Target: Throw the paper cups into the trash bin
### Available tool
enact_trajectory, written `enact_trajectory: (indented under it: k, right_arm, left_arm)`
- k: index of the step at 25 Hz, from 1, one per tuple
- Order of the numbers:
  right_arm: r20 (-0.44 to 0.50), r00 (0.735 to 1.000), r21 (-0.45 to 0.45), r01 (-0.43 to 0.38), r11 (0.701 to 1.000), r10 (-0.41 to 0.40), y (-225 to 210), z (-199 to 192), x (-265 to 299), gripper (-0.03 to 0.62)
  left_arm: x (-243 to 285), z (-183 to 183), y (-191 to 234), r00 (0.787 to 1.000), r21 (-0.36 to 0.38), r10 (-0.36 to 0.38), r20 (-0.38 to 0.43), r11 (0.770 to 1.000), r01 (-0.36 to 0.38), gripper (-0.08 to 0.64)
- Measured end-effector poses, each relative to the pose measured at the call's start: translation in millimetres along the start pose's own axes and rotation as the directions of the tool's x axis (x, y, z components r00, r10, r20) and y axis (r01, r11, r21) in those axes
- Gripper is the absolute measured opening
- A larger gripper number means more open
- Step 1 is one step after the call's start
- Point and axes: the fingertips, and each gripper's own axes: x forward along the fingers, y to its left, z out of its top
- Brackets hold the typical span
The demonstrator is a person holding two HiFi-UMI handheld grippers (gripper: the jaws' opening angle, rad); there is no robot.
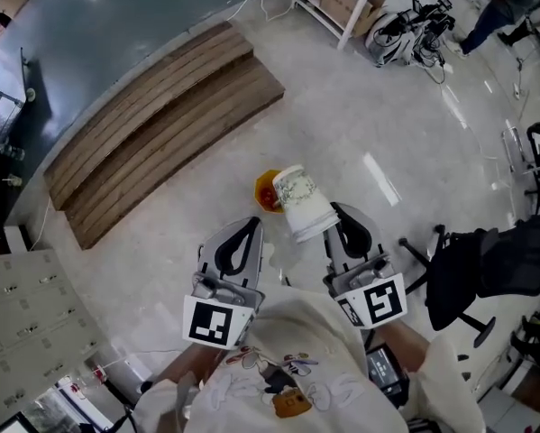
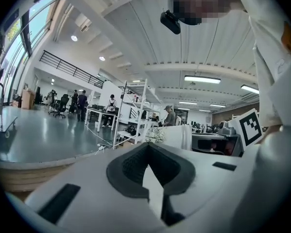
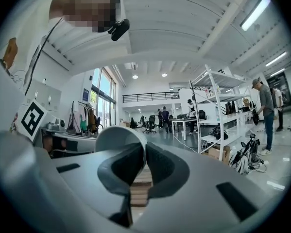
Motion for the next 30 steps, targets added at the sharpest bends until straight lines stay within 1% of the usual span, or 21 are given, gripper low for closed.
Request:
enact_trajectory:
  k: [2,4,6,10,12,14,17,19,22,24,27,30]
  right_arm:
    - [-0.015,1.000,0.005,0.014,1.000,-0.014,-3,-3,16,0.028]
    - [-0.031,0.999,0.015,0.022,1.000,-0.021,-7,-4,23,0.027]
    - [-0.026,1.000,0.013,0.016,1.000,-0.016,-14,2,31,0.028]
    - [-0.019,1.000,0.008,-0.005,1.000,0.005,-25,7,53,0.028]
    - [-0.044,0.999,0.007,-0.020,1.000,0.020,-29,1,58,0.028]
    - [-0.066,0.997,0.011,-0.029,1.000,0.030,-34,-6,64,0.028]
    - [-0.092,0.995,0.014,-0.040,0.999,0.042,-44,-20,77,0.028]
    - [-0.124,0.991,0.017,-0.046,0.999,0.047,-53,-40,87,0.028]
    - [-0.166,0.985,0.029,-0.046,0.999,0.050,-71,-87,103,0.028]
    - [-0.190,0.980,0.044,-0.045,0.998,0.052,-80,-120,113,0.028]
    - [-0.248,0.966,0.069,-0.055,0.996,0.071,-85,-171,120,0.028]
    - [-0.292,0.952,0.081,-0.065,0.995,0.086,-93,-219,129,0.028]
  left_arm:
    - [13,1,13,1.000,-0.010,-0.018,-0.012,1.000,0.018,0.005]
    - [21,3,16,0.999,-0.018,-0.034,-0.032,0.999,0.034,0.005]
    - [31,8,15,0.998,-0.019,-0.042,-0.048,0.999,0.041,0.005]
    - [54,20,23,0.999,0.001,-0.039,-0.025,0.999,0.039,0.005]
    - [62,15,25,0.999,-0.015,-0.030,-0.035,0.999,0.029,0.005]
    - [70,5,28,0.998,-0.036,-0.021,-0.066,0.999,0.019,0.005]
    - [88,-7,38,0.995,-0.045,-0.005,-0.099,0.999,0.000,0.005]
    - [102,-22,45,0.992,-0.071,-0.001,-0.124,0.997,-0.007,0.005]
    - [132,-57,60,0.995,-0.131,-0.003,-0.104,0.991,-0.010,0.005]
    - [145,-90,69,0.989,-0.129,0.024,-0.146,0.991,-0.043,0.005]
    - [151,-141,77,0.974,-0.126,0.058,-0.221,0.988,-0.087,0.005]
    - [160,-191,86,0.964,-0.139,0.066,-0.259,0.985,-0.105,0.005]
